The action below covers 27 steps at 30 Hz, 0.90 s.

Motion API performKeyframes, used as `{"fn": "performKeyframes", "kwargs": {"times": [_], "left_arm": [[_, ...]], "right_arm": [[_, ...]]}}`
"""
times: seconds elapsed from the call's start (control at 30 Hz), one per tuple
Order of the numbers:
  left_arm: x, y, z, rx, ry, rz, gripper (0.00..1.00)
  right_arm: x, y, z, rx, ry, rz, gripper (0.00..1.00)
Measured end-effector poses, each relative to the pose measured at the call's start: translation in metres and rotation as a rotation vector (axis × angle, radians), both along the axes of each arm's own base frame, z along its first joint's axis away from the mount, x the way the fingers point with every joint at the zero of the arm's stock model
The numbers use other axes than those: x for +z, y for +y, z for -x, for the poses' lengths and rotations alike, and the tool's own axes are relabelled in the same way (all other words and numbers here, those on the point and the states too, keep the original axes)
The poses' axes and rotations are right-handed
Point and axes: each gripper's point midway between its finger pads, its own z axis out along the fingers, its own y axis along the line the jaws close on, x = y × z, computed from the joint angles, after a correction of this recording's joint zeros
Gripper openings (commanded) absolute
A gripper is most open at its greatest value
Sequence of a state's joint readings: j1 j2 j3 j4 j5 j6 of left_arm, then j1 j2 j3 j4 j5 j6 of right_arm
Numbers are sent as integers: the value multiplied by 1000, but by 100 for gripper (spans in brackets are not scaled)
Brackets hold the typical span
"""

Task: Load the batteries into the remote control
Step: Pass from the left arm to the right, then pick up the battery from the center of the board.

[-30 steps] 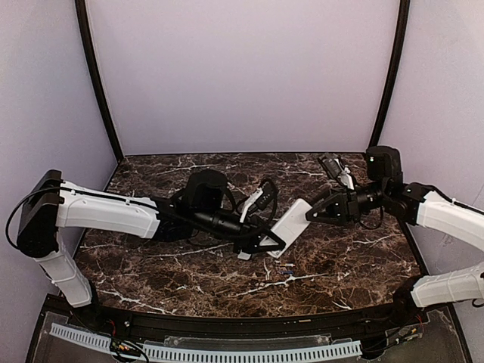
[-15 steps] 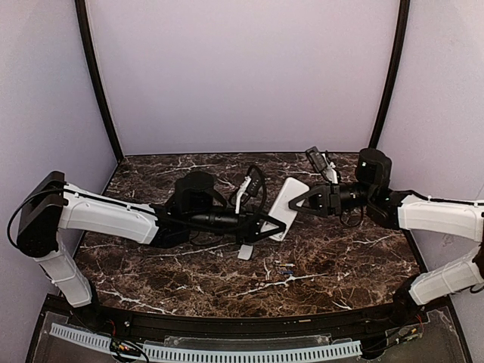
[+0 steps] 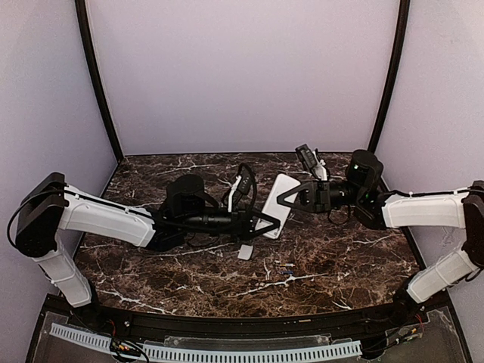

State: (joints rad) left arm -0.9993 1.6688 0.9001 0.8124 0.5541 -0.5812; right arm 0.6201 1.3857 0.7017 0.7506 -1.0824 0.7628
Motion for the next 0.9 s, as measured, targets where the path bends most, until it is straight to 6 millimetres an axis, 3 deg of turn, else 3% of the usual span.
{"fn": "performKeyframes", "kwargs": {"times": [0.13,0.27,0.33,0.5,0.6,0.67,0.73,0.9], "left_arm": [[4,11,-7,35,-13,3,70],[18,33,-19,126,-83,-15,92],[28,46,-25,186,-129,-32,98],[53,85,-35,340,-274,-99,98],[57,102,-39,402,-348,-159,98],[47,108,-39,402,-392,-226,97],[25,108,-37,371,-421,-323,92],[-33,93,-19,231,-481,-537,71]], "right_arm": [[1,4,-4,11,8,0,0],[6,6,-6,23,5,2,0],[10,6,-9,20,-6,2,0],[12,1,-21,4,-29,10,0],[7,-2,-29,-11,-38,24,0],[3,-4,-35,-22,-36,39,0],[-2,-7,-43,-40,-32,53,0],[-19,-23,-68,-105,7,88,0]]}}
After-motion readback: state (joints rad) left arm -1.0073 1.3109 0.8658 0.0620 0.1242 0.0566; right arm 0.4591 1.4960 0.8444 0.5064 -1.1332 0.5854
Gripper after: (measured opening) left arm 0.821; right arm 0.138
